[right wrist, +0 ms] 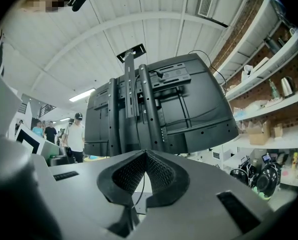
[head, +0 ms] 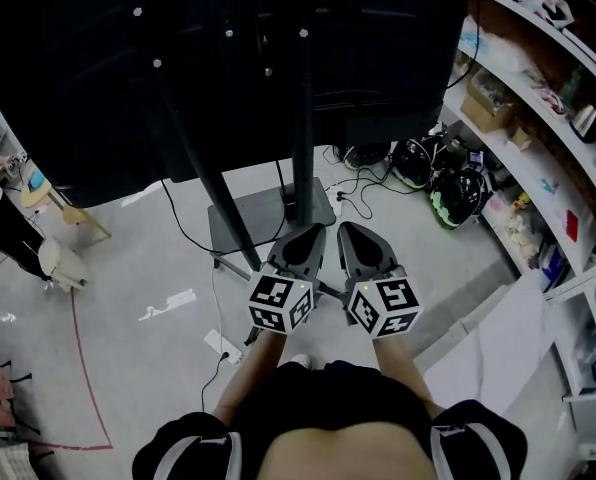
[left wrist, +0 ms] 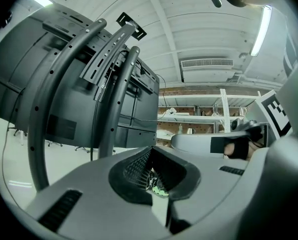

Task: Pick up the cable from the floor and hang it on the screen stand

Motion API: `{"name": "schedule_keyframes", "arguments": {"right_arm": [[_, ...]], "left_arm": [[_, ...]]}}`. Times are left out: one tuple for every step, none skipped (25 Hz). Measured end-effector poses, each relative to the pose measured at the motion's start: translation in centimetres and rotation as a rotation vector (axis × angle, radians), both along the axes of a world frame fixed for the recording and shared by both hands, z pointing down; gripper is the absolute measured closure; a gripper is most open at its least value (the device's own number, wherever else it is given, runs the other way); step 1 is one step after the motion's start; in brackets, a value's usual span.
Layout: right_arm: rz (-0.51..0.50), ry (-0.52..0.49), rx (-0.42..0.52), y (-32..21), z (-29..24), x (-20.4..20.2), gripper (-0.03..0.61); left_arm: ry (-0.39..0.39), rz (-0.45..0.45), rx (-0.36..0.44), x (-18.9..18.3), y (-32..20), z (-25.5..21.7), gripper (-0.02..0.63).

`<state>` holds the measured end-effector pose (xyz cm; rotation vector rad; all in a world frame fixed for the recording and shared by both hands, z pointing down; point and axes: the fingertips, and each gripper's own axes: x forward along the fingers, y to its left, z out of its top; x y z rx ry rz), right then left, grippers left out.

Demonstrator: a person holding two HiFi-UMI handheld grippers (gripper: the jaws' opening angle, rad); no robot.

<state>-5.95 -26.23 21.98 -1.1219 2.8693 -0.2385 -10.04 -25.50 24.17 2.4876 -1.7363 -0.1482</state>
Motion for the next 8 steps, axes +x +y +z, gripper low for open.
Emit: {"name": "schedule_keyframes", "arguments": {"right_arm": [[-0.002, -0.002, -0.006, 0.1, 0.1, -0.1, 0.554], [-0.006, -0.004, -0.010, 0.3, 0.2, -0.3, 0.554], [-0.010, -0.005, -0.012, 0.4, 0.2, -0.5, 0.554], [-0.015, -0.006, -0.012, 0.5, 0.2, -0.7, 0.554], [-0.020, -0.005, -0.010, 0.6, 0.2, -1.0, 0.554], [-0.025, -0.004, -0.009, 0.6, 0.2, -1.2, 0.554], [-0.029, -0.002, -0.008, 0.7, 0.2, -1.4, 0.554], [-0.033, 0.000, -0.008, 0.8, 0.3, -1.6, 0.555]], "left_arm": [[0.001, -0.004, -0.002, -0.2, 0.1, 0.1, 0.607], [0.002, -0.007, -0.005, -0.3, 0.2, 0.2, 0.607], [0.002, -0.010, -0.007, -0.4, 0.3, 0.2, 0.607], [0.001, -0.012, -0.009, -0.6, 0.4, 0.3, 0.607], [-0.001, -0.013, -0.011, -0.7, 0.4, 0.3, 0.607], [-0.004, -0.014, -0.012, -0.8, 0.4, 0.3, 0.607], [-0.005, -0.015, -0.014, -1.0, 0.5, 0.3, 0.607], [-0.006, -0.016, -0.016, -1.1, 0.6, 0.4, 0.607]]}}
